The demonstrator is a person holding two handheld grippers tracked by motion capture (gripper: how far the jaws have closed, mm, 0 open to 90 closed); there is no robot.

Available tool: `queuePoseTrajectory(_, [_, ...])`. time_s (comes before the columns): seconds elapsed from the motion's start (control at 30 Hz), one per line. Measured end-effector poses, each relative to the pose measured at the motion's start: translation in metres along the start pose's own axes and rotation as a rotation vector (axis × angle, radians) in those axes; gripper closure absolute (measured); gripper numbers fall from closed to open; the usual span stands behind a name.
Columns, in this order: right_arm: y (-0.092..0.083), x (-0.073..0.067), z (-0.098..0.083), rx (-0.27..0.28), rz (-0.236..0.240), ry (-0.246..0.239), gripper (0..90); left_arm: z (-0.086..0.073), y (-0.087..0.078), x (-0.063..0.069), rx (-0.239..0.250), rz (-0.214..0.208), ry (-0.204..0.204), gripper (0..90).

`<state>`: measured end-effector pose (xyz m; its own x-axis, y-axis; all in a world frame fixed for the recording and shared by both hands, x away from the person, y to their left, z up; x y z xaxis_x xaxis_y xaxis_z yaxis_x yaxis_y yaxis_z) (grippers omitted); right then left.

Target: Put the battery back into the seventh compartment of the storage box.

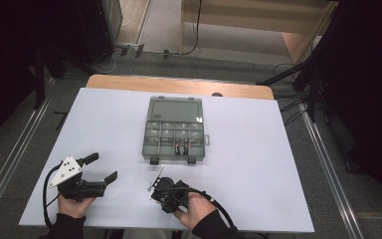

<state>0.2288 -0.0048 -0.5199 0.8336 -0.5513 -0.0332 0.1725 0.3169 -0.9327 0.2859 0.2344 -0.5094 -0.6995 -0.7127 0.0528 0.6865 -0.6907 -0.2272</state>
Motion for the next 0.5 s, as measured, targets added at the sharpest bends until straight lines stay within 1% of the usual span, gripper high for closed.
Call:
queuePoseTrajectory(0.07, [-0.002,0.0,0.001,0.017,-0.006,0.005,78.1,0.0,0.0,0.0,0.002,-0.001,-0.002,6.8])
queuePoseTrajectory(0.27, [-0.009,0.003,0.006,0.053,0.004,0.033,78.1,0.0,0.0,0.0,-0.001,-0.003,0.0,6.8])
queuePoseTrajectory(0.37, [-0.012,0.005,0.008,0.061,0.007,0.033,78.1,0.0,0.0,0.0,0.002,-0.003,-0.002,6.8])
queuePoseTrajectory(0.43, [-0.012,0.005,0.009,0.057,0.01,0.036,78.1,0.0,0.0,0.0,0.003,-0.003,-0.001,6.8])
queuePoseTrajectory(0.5, [-0.012,0.006,0.01,0.054,-0.006,0.035,78.1,0.0,0.0,0.0,0.002,-0.003,0.0,6.8])
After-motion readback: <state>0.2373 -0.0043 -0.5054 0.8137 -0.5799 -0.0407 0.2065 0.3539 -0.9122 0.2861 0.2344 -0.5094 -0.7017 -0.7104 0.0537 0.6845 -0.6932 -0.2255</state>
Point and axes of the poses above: each handheld gripper's, and its own axes: y roughly forward along the jaws, z roughly out of its top, x roughly to its right, the point moved 5 cm from there along y, roughly forward along the jaws, and after that the axes turned 8 degrees about x, right-handed, at the moved point
